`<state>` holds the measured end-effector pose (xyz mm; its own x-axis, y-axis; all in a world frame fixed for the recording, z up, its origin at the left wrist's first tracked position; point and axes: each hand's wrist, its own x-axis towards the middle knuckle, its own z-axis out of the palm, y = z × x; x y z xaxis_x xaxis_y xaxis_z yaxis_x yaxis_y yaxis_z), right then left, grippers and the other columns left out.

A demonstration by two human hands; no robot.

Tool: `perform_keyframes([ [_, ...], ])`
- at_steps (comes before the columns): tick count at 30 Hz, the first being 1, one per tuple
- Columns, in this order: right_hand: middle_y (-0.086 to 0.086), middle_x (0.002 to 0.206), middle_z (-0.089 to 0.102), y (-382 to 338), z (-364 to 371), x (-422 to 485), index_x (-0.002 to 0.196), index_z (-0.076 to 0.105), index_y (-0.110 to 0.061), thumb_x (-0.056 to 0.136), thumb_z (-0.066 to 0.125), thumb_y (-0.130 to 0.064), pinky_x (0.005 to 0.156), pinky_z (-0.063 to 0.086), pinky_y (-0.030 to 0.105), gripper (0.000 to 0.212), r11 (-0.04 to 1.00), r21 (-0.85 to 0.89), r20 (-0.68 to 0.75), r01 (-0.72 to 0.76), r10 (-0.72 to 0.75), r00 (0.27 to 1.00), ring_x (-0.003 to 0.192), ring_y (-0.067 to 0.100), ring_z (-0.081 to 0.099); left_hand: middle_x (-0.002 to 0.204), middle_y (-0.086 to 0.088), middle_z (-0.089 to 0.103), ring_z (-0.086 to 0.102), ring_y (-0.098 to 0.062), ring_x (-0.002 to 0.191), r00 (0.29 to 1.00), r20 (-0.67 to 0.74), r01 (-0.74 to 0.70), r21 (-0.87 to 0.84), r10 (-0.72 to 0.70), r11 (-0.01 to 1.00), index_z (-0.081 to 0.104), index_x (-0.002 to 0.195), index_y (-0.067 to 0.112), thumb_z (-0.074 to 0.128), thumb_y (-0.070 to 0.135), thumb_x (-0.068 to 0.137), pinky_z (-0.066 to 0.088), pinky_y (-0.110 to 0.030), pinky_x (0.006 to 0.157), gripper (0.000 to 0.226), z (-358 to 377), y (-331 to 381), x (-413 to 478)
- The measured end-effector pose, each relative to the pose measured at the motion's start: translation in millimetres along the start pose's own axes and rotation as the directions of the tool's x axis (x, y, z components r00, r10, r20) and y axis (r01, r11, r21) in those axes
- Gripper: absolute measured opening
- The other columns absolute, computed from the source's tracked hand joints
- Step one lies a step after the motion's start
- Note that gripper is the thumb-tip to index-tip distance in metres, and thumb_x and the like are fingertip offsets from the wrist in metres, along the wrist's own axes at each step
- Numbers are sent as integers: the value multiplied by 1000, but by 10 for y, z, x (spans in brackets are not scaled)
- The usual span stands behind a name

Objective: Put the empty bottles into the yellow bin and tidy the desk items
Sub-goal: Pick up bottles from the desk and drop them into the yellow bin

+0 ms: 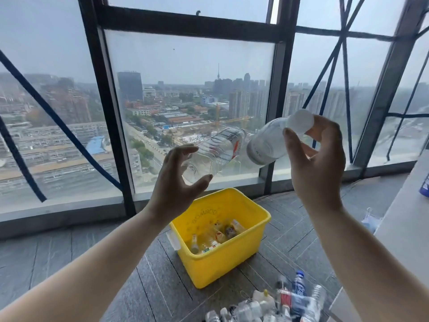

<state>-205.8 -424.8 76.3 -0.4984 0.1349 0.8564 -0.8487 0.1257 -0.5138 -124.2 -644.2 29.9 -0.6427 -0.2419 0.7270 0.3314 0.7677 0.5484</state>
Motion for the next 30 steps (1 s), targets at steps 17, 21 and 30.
perform_keyframes([
  [17, 8, 157, 12, 2350, 1318, -64, 149, 7, -13, 85, 64, -46, 112, 30, 49, 91, 678, -685, 489, -267, 699, 522, 141, 34, 21, 159, -5, -12, -2, -32, 147, 679, 319, 328, 674, -661, 662, -2, 152, 26, 60, 55, 83, 9, -52, 118, 97, 757, -1870, 1219],
  [21, 6, 156, 24, 2528, 1168, -322, 150, 17, -14, 87, 62, -46, 112, 29, 42, 84, 630, -748, 537, -209, 760, 366, 141, 31, 24, 160, -4, -5, 0, -28, 147, 652, 423, 262, 652, -629, 711, 3, 152, 25, 58, 54, 85, 12, -47, 118, 91, 881, -1980, 958],
  [30, 9, 142, 43, 1917, 560, 29, 139, 38, -13, 89, 60, -28, 99, 38, 38, 57, 667, -716, 497, -205, 694, 522, 129, 27, 39, 158, 1, 16, 13, -15, 146, 841, 417, 197, 359, -346, 912, 22, 150, 23, 62, 39, 88, 15, -33, 116, 75, 709, -1051, 825],
])
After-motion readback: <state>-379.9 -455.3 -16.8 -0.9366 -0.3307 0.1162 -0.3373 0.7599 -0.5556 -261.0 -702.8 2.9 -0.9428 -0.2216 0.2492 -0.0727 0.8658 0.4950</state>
